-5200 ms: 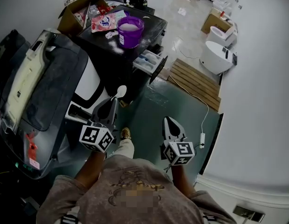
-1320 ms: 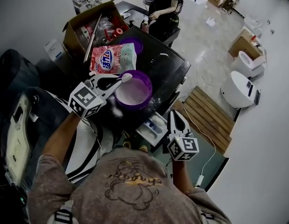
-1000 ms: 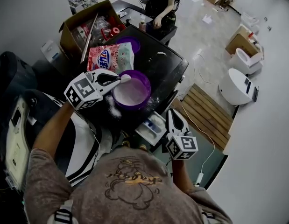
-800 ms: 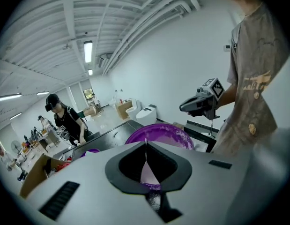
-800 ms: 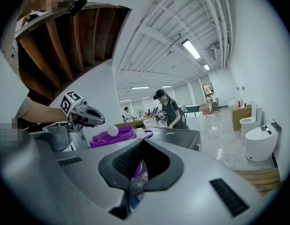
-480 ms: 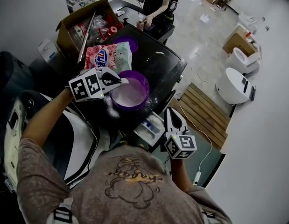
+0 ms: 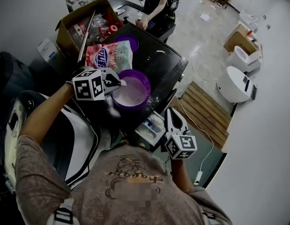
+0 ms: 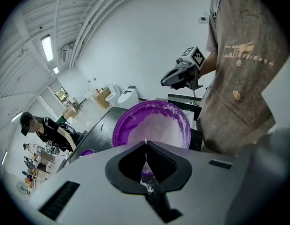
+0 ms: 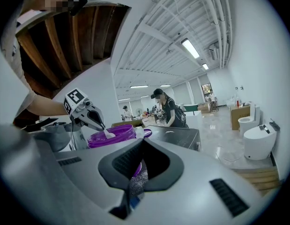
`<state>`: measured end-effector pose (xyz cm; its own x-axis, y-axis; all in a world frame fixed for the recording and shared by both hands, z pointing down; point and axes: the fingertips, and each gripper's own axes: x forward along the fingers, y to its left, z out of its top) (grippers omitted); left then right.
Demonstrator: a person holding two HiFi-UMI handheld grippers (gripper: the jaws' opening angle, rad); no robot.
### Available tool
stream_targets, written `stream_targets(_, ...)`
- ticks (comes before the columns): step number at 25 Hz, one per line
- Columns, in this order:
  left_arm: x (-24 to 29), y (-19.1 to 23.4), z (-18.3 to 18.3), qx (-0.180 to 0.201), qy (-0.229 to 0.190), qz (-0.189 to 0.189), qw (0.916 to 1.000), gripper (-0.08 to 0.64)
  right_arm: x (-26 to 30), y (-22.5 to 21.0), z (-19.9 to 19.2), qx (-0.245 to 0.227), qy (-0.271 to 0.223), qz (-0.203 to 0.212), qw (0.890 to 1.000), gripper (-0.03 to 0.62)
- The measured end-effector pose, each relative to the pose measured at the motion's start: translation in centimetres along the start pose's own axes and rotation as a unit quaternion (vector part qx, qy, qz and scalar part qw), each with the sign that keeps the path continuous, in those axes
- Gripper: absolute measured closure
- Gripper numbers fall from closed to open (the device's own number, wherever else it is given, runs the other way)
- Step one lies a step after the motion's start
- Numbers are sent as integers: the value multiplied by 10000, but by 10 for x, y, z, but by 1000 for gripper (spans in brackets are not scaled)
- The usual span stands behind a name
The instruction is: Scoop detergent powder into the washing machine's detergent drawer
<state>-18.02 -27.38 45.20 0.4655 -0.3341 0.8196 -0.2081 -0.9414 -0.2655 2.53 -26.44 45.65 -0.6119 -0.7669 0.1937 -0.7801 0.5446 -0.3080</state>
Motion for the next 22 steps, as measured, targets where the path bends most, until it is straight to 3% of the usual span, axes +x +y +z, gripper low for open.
stream_targets(22,2,-3,-7,-38,247,-316,9992,537,0,-3,-2,-44,29,-87,9999,592)
